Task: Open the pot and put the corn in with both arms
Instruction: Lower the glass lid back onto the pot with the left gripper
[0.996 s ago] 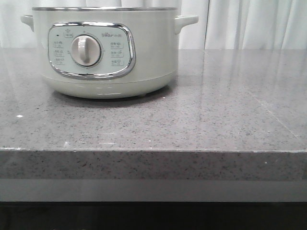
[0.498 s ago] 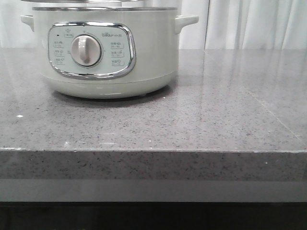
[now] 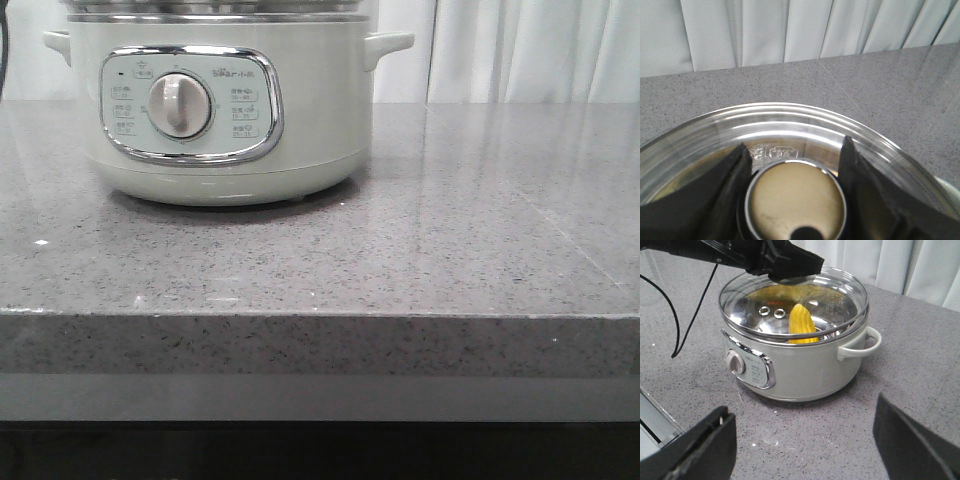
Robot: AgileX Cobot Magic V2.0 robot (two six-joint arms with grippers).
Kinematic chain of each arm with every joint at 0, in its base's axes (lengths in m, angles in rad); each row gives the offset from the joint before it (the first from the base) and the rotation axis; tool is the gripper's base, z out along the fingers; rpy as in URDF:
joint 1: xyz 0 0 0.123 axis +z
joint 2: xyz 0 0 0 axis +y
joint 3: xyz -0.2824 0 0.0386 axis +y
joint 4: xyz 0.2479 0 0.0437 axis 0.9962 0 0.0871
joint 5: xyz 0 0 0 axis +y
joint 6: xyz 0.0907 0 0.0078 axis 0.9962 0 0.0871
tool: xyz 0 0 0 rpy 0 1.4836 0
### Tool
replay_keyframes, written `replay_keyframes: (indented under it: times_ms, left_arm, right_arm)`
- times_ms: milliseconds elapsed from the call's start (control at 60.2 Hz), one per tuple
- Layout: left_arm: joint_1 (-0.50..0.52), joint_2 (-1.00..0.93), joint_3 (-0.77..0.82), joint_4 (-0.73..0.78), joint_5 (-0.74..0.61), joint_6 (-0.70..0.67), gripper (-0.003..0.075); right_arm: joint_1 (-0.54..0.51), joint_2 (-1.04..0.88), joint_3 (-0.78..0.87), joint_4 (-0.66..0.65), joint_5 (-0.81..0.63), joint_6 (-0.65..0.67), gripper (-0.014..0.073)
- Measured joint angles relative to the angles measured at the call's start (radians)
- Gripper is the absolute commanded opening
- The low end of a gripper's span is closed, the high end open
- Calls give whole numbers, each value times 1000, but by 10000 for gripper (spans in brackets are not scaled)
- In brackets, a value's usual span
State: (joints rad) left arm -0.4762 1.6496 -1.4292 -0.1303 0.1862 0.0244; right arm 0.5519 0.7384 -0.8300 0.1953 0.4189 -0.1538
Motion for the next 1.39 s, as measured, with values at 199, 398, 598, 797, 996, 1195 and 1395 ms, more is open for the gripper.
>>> replay_keyframes:
  times_ms: [199,398,598,797,996,1195,1395]
  left_arm:
    - [0,10,-1,7,-7,6,312]
    - [0,12,-4,8,-7,6,312]
    - [-10,15,-4,8,-7,7,312]
    - [-21,15,-4,4,3,7,312]
    - [-21,15,-6,3,18,5,327]
    - [-21,15,-12,5,33,5,559]
    - [-26,-10,-83,27,141,5,565]
  right_arm:
    - [0,0,0,0,0,0,582]
    - [0,0,0,0,0,0,582]
    - [0,0,0,0,0,0,582]
    - [0,0,0,0,1,0,582]
    - [0,0,0,0,1,0,582]
    - [0,0,0,0,1,0,582]
    - [0,0,0,0,1,1,582]
